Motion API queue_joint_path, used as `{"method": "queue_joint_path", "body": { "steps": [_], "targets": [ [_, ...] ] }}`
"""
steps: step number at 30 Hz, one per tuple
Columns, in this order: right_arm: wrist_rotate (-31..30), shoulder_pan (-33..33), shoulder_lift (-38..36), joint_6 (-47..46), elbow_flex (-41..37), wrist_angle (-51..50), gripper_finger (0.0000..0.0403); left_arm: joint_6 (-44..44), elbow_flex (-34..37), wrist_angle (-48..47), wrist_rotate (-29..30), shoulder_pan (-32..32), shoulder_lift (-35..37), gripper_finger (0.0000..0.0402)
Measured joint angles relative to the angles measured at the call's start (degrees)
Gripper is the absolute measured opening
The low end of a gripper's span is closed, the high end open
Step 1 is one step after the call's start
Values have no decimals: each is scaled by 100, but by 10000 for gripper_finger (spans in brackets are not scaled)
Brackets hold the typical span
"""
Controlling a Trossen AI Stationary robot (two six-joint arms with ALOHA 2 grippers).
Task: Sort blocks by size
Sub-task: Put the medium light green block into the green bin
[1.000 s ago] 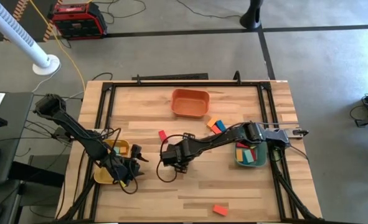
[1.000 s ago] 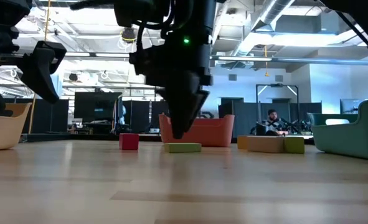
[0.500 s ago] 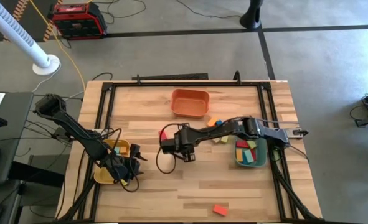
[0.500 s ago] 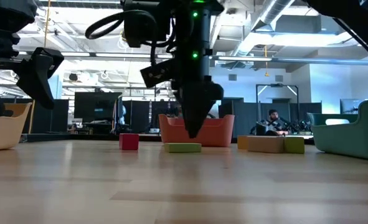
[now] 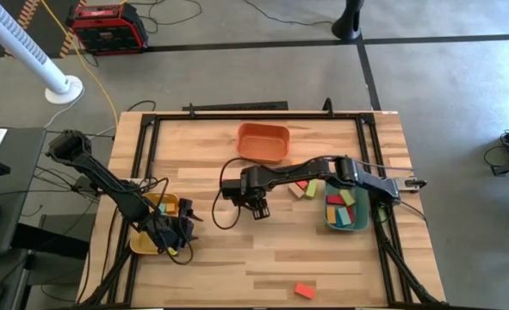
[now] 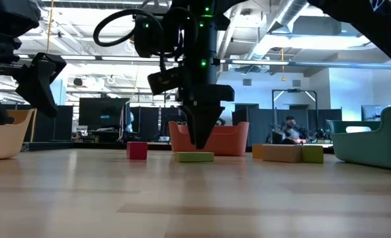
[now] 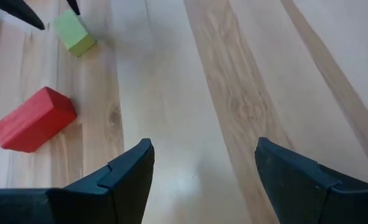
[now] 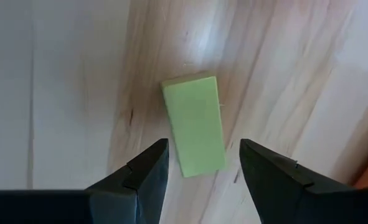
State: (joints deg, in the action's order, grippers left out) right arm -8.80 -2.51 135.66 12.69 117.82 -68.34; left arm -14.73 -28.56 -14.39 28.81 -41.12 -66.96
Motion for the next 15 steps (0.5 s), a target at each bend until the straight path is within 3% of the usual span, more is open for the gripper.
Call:
{"method": "queue_joint_path", "body": {
  "steps": [6, 15],
  "targets": [
    [684, 170, 0, 229, -1, 119, 225, -194, 0, -14, 128, 0, 0, 267],
    [1036, 198, 31, 423, -298, 367, 225, -543, 7, -20, 305, 0, -4, 267]
  ]
}}
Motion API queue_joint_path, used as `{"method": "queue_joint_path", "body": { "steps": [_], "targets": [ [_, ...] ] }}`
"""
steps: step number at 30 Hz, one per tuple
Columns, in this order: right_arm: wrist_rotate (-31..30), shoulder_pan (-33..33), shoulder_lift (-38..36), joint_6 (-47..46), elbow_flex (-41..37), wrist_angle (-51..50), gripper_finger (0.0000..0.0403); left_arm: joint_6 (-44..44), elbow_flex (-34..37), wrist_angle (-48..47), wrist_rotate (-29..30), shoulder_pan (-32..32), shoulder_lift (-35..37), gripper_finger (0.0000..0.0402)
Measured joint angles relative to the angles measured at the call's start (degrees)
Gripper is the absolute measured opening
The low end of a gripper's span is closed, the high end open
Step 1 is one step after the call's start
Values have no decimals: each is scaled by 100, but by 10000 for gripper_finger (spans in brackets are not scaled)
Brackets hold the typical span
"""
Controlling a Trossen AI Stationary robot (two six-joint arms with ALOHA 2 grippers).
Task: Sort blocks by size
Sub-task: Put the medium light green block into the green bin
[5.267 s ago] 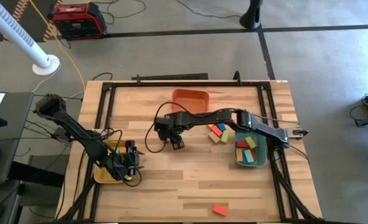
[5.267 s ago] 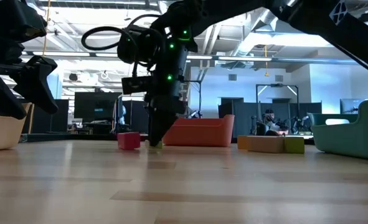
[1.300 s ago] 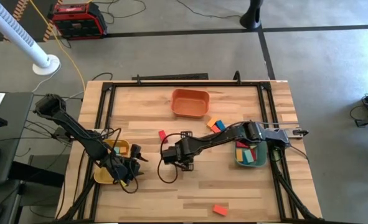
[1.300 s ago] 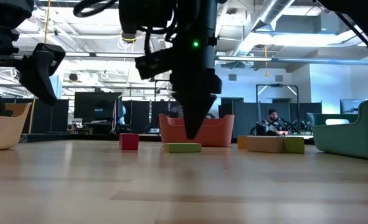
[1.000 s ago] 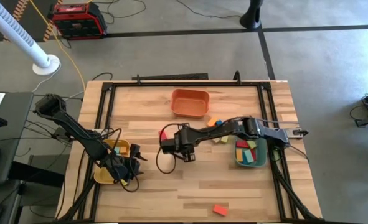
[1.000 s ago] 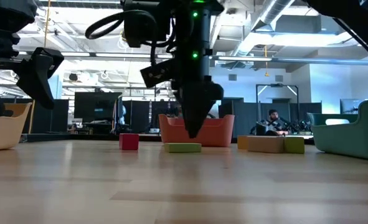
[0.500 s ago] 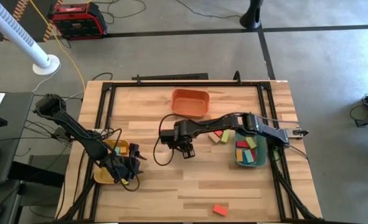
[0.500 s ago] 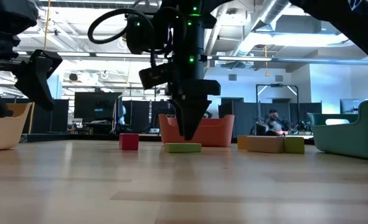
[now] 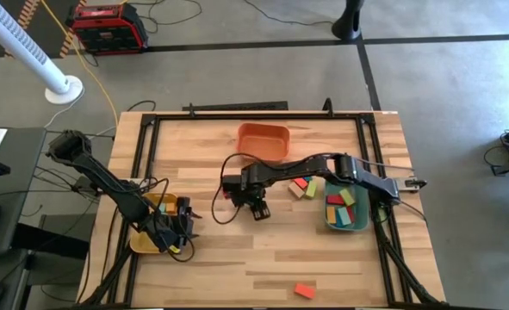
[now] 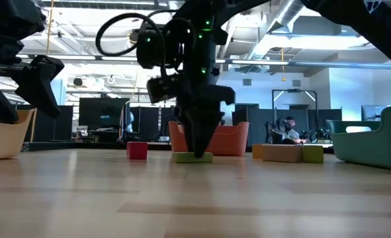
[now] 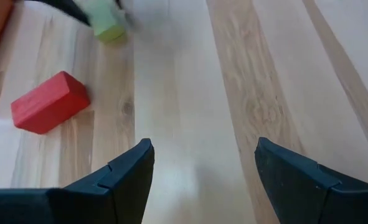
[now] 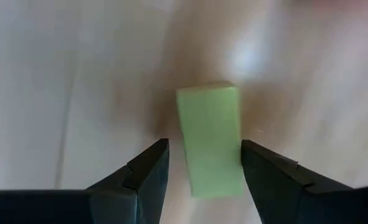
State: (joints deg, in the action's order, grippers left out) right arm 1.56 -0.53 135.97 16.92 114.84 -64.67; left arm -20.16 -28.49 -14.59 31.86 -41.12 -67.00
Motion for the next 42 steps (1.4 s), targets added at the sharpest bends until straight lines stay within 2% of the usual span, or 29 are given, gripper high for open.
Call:
{"method": "queue_joint_path", "body": {
  "steps": [11, 14, 19, 24, 30, 34, 42],
  "targets": [
    [-536, -225, 19, -198, -335, 370, 222, -89, -2, 52, 288, 0, 0, 267],
    [-770, -302, 29, -397, -339, 366, 204, -96, -2, 52, 295, 0, 0, 267],
    [-812, -308, -7, -760, -343, 267, 153, -78, -2, 40, 295, 0, 0, 267],
    [-835, -310, -175, -1167, -373, 169, 152, -59, -4, 18, 295, 0, 2, 267],
    [-1071, -326, -845, -1571, -360, 114, 166, -4, -7, -7, 297, 0, 2, 267],
    [-1258, -379, -1392, -1715, -365, 42, 159, 64, -7, 15, 297, 0, 4, 267],
    [-1773, -555, -2466, -2467, -360, -1238, 159, 111, -7, 33, 300, 0, 4, 267]
  ]
}}
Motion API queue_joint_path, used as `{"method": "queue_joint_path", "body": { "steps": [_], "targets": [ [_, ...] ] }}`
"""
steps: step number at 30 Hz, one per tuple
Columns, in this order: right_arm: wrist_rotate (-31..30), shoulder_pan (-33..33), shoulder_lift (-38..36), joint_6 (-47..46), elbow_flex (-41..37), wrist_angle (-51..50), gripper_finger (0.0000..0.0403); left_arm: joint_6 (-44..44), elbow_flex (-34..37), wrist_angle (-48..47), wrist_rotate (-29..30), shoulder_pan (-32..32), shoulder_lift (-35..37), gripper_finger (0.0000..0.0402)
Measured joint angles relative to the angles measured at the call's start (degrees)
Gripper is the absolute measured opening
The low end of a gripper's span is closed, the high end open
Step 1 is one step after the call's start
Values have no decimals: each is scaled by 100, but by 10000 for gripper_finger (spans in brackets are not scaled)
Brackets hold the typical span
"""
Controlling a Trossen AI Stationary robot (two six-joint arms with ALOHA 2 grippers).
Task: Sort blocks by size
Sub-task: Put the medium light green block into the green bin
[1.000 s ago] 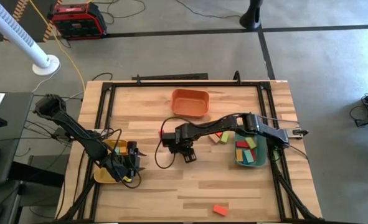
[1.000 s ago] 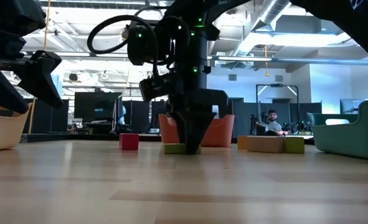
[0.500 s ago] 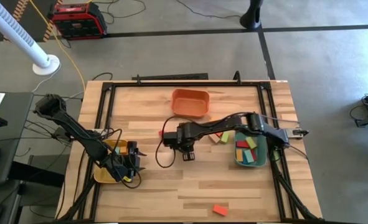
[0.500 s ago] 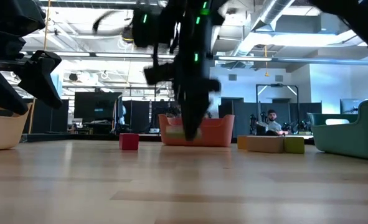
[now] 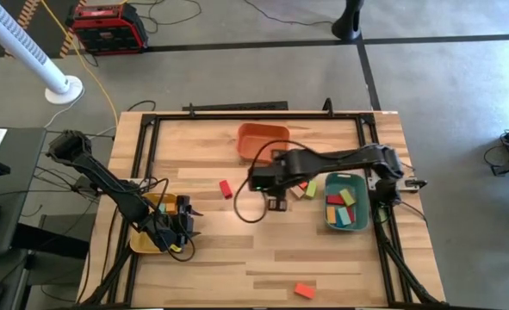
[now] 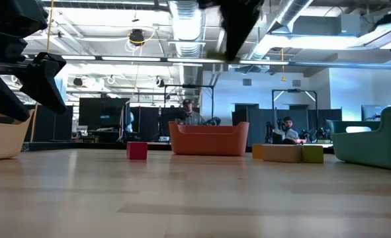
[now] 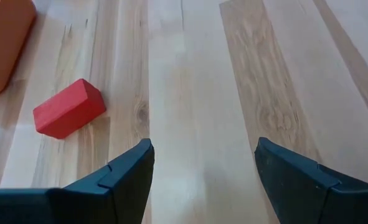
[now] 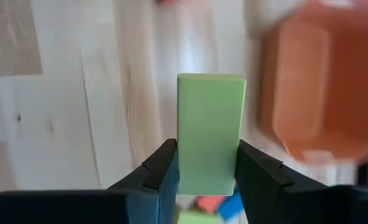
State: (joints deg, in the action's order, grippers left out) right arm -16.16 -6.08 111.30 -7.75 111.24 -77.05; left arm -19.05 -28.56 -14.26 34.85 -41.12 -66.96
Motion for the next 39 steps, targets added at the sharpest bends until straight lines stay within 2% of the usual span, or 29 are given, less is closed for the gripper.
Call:
{"method": "queue_joint_path", "body": {
  "steps": [7, 11, 17, 24, 30, 39],
  "targets": [
    [-236, -412, -910, -731, -9, -711, 158, 79, -2, 125, 40, 0, 2, 267],
    [-557, -713, -1580, -1249, -395, -824, 158, 124, -2, 183, 72, 0, 2, 267],
    [-957, -1192, -2805, -2493, -1880, -656, 158, 118, -2, 232, 72, 0, 2, 267],
    [-957, -1656, -3940, -3816, -4096, 323, 158, 99, -2, 243, 61, 0, 2, 267],
    [-601, -1940, -4258, -4930, -5317, 508, 158, 129, -2, 284, 63, 0, 2, 267],
    [-244, -2469, -4279, -6221, -6455, 856, 158, 99, -4, 299, -7, 0, 2, 267]
  ]
}}
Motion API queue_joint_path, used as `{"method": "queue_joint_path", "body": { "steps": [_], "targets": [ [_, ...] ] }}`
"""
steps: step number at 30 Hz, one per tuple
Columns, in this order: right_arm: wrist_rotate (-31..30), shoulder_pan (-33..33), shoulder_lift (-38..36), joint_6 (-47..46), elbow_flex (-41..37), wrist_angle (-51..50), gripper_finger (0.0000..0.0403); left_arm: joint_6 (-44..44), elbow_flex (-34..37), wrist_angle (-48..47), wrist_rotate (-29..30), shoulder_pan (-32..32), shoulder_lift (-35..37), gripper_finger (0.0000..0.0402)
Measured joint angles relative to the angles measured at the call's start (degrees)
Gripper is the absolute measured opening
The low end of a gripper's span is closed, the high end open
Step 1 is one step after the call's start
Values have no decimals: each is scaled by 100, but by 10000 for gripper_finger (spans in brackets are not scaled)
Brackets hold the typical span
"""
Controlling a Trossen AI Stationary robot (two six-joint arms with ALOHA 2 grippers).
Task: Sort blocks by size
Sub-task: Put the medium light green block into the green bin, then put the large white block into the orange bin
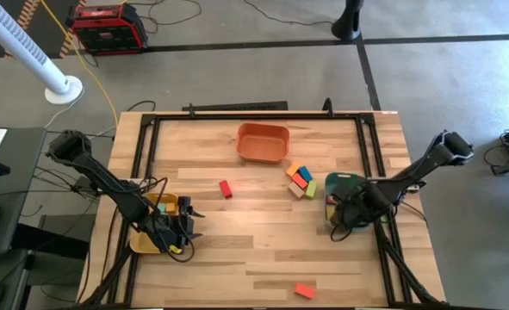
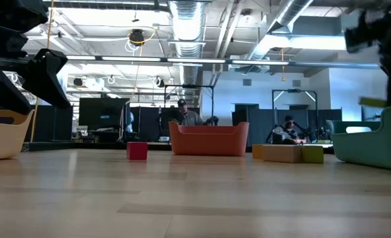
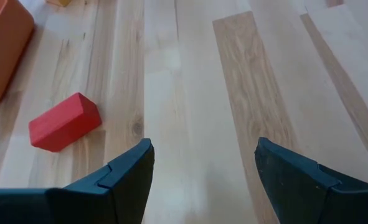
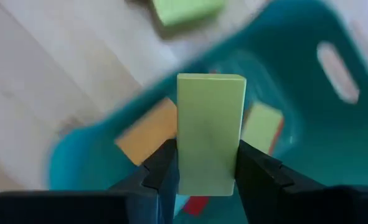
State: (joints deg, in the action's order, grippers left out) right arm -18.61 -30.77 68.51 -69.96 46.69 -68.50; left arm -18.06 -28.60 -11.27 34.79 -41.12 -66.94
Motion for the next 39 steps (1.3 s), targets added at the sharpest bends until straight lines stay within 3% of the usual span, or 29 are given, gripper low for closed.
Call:
{"method": "queue_joint_path", "body": {
  "steps": [4, 12, 27, 39],
  "targets": [
    [333, -193, 0, -566, -370, 40, 158, 26, 0, 0, 2, 2, 0, 267],
    [380, -451, 0, -1161, -663, 92, 164, 25, 0, 1, 2, 1, 0, 267],
    [382, -398, 13, -1427, -673, 285, 169, -10, 0, 0, 2, 1, 0, 267],
    [365, -387, 4, -1413, -659, 361, 253, -17, 0, 2, 4, 2, 0, 267]
  ]
}}
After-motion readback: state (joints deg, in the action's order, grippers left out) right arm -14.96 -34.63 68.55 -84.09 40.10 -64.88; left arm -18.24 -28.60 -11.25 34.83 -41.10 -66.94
